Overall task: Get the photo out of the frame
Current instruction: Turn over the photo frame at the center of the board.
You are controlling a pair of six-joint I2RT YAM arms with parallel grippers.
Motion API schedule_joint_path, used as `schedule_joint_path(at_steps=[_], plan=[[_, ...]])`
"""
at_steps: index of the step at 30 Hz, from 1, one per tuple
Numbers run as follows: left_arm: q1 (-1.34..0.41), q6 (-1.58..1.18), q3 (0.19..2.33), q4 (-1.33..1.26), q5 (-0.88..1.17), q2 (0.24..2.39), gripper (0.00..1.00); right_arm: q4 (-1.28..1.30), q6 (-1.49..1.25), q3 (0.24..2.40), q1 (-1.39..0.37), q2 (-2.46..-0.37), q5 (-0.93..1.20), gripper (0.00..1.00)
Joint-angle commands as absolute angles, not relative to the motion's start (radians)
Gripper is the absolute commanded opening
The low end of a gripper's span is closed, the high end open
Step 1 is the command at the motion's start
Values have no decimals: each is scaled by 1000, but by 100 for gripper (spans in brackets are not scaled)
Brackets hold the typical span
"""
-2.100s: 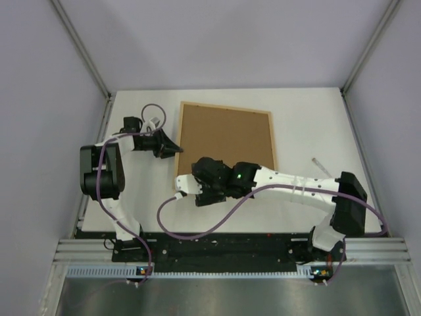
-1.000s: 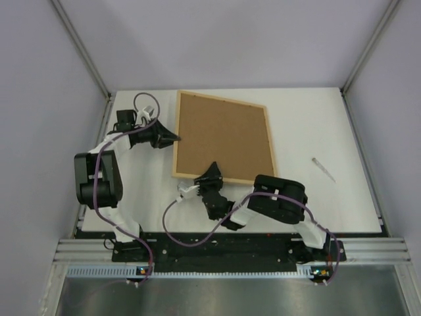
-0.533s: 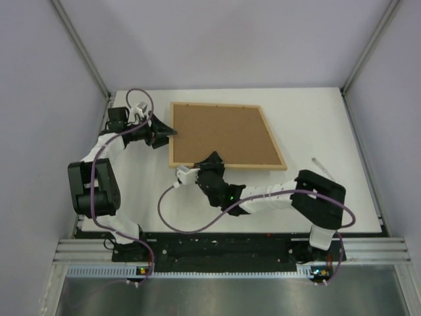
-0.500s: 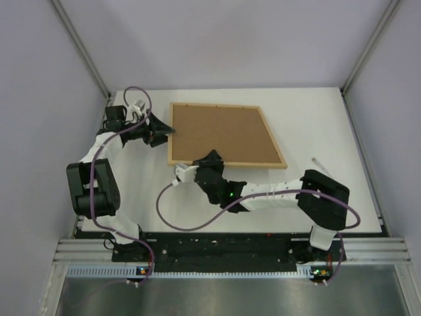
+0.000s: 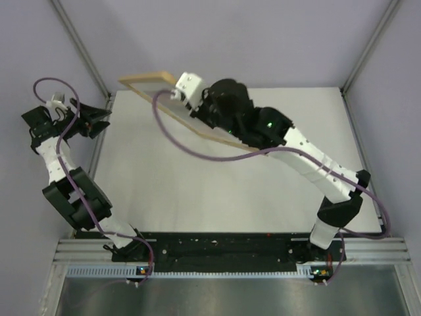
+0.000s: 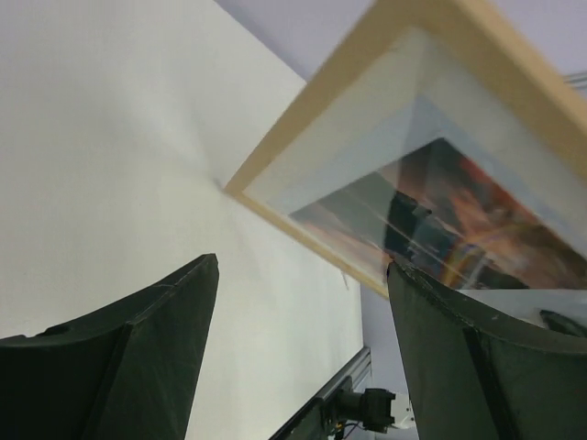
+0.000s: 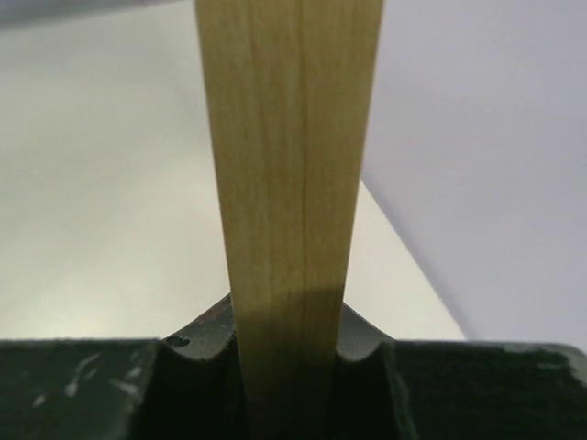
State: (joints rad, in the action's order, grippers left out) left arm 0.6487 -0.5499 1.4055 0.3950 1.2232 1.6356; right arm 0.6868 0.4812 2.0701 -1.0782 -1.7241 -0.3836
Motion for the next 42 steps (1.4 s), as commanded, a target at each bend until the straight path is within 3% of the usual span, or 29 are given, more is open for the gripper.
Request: schedule_joint_path(at_steps=[1, 6, 10, 13, 18, 25, 30, 38, 39, 41, 42], plan=[[706, -566, 1379, 373, 1316, 1563, 80, 683, 186, 2275, -881, -1687, -42, 0], [718, -551, 1318, 374, 1321, 1528, 80, 657, -134, 2218, -547, -1712, 445, 0], [719, -531, 1276, 377, 1319, 1520, 80, 406, -380, 1909, -333, -1727, 754, 0], [719, -502, 1272, 406, 1313, 1529, 80, 247, -538, 1749, -232, -1785, 894, 0], [715, -456, 1284, 449, 1296, 1568, 80, 199, -644, 1678, -137, -1983, 1046, 0], [623, -318, 1298, 555, 1195, 1634, 80, 375, -540, 1637, -112, -2126, 1106, 0], [436, -256, 1279, 552, 1007, 1690, 80, 704, -287, 1669, -66, -2140, 996, 0], [122, -265, 1350, 532, 754, 1890, 79, 933, -46, 1795, 69, -2246, 759, 0], [97, -268, 1367, 540, 715, 1913, 79, 931, -34, 1801, 77, -2256, 740, 5], [49, -264, 1420, 569, 631, 1951, 79, 933, -9, 1819, 84, -2276, 683, 42], [34, -267, 1440, 575, 602, 1966, 79, 933, -6, 1825, 87, -2276, 661, 53]])
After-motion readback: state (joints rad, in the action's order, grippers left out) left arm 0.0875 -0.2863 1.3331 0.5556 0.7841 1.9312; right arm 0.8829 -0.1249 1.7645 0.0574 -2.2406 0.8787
